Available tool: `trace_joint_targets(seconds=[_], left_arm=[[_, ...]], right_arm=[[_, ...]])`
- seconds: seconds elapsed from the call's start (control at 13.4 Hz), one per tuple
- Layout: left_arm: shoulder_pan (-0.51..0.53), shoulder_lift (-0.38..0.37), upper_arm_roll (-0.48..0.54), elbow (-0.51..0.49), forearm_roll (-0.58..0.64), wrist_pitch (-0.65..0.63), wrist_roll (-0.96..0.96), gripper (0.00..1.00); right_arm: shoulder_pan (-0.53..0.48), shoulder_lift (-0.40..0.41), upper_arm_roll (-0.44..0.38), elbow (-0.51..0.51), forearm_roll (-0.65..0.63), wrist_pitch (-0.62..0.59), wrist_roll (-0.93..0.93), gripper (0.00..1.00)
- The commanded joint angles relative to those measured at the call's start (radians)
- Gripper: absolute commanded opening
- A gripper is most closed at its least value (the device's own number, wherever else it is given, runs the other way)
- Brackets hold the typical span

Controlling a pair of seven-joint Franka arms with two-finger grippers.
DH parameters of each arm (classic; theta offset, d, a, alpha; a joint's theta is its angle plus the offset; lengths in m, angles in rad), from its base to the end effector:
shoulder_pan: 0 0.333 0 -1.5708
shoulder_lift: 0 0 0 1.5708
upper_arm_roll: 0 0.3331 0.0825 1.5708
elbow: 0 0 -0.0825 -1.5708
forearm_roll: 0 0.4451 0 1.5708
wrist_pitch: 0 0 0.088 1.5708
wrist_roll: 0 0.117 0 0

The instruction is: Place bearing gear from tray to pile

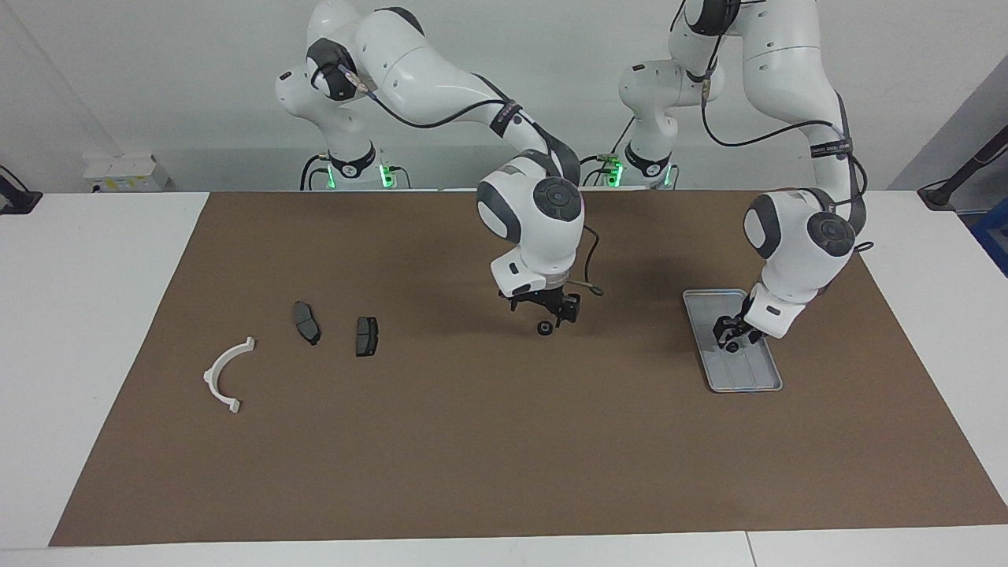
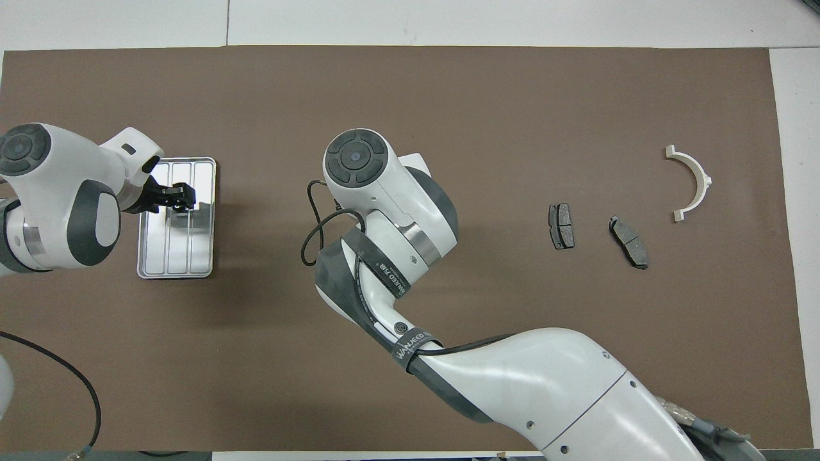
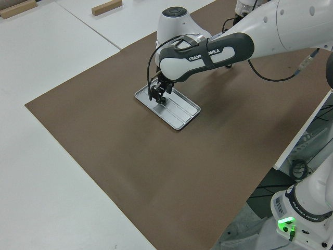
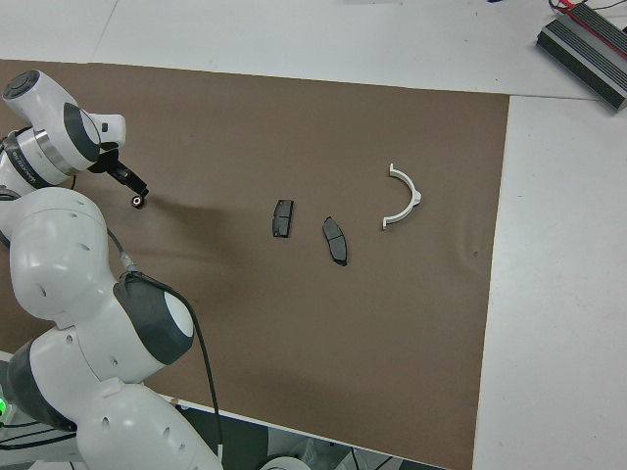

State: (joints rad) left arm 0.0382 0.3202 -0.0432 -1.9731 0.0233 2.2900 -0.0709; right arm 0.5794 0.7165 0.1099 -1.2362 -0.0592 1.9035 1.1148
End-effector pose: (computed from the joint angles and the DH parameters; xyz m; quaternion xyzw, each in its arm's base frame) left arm 0.6592 -0.0020 0.2737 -0.9996 -0.0263 0.0014 0.0020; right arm 0.6388 0.4931 0.3217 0.9767 -0.2133 -0.0208 0.0124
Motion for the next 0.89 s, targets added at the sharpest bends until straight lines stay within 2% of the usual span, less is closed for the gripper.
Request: trace_joint_targets(seconds=[0.0, 0.3, 0.67, 0.82], left_arm=[[0.008, 0.0, -0.006, -0.018, 0.009, 0.034, 0.009, 0.62], [0.009, 0.002, -0.006, -0.018, 0.009, 0.039, 0.009, 0.6], [0.011, 0.013, -0.006, -0.018, 0.009, 0.046, 0.009, 0.58], [0.009, 0.013, -0.006, -0.018, 0.007, 0.046, 0.009, 0.55]], right_arm=[[0.005, 0.047, -0.002, 0.066, -0.016, -0.017, 0.019, 1.0], [0.039, 0.089, -0.009, 0.076, -0.017, -0.014, 0.034, 1.0], [0.062, 0.098, -0.004, 0.064, -0.014, -0.012, 0.054, 1.0], [0.066, 0.097, -0.004, 0.044, -0.014, 0.031, 0.075, 1.0]])
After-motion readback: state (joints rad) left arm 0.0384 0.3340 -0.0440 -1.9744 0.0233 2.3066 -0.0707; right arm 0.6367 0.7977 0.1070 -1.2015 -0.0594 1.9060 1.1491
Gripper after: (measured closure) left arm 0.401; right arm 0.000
